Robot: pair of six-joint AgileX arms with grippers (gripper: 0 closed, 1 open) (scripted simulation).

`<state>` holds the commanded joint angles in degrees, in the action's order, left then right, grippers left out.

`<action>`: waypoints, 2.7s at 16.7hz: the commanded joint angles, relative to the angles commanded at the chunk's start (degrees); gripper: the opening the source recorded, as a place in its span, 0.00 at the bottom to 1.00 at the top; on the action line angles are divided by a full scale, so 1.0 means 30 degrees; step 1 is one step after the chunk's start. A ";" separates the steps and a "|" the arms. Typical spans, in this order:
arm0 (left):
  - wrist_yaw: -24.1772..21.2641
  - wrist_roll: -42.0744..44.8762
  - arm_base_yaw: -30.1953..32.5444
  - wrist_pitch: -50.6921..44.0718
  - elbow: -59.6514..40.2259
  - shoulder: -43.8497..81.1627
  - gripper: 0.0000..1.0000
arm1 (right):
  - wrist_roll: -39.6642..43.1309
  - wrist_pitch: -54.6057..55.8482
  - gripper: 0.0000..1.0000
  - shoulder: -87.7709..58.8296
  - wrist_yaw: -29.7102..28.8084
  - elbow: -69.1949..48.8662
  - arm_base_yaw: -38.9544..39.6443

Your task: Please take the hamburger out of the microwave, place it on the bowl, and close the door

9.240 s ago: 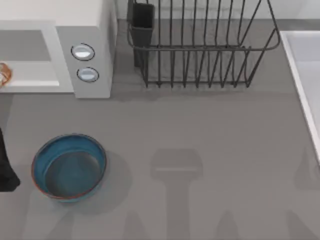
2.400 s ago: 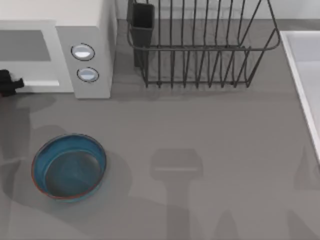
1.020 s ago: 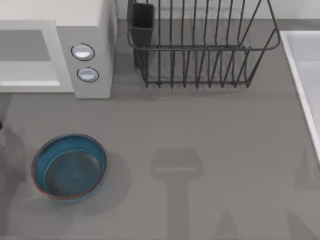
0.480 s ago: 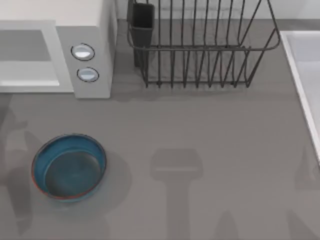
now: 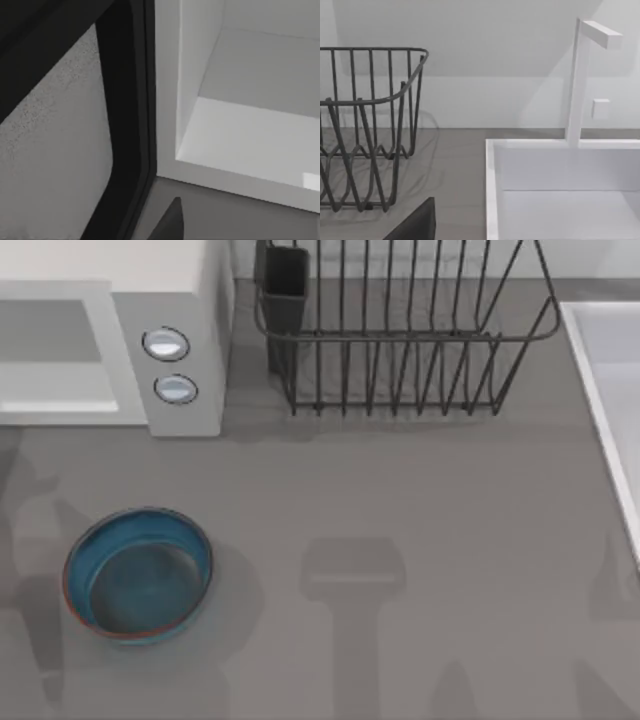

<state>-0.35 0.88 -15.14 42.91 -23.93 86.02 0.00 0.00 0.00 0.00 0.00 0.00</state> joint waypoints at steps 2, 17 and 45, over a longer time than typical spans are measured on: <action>0.0764 -0.1320 0.0823 -0.1317 -0.1031 0.0552 0.00 | 0.0000 0.0000 1.00 0.0000 0.0000 0.0000 0.0000; 1.0540 -3.2025 1.2791 -3.0051 -1.6989 1.0396 0.00 | 0.0000 0.0000 1.00 0.0000 0.0000 0.0000 0.0000; 1.3565 -5.2279 1.6860 -4.5143 -2.1469 1.7905 0.00 | 0.0000 0.0000 1.00 0.0000 0.0000 0.0000 0.0000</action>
<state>40.35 -155.96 35.44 -92.52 -88.34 139.74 0.00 0.00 0.00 0.00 0.00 0.00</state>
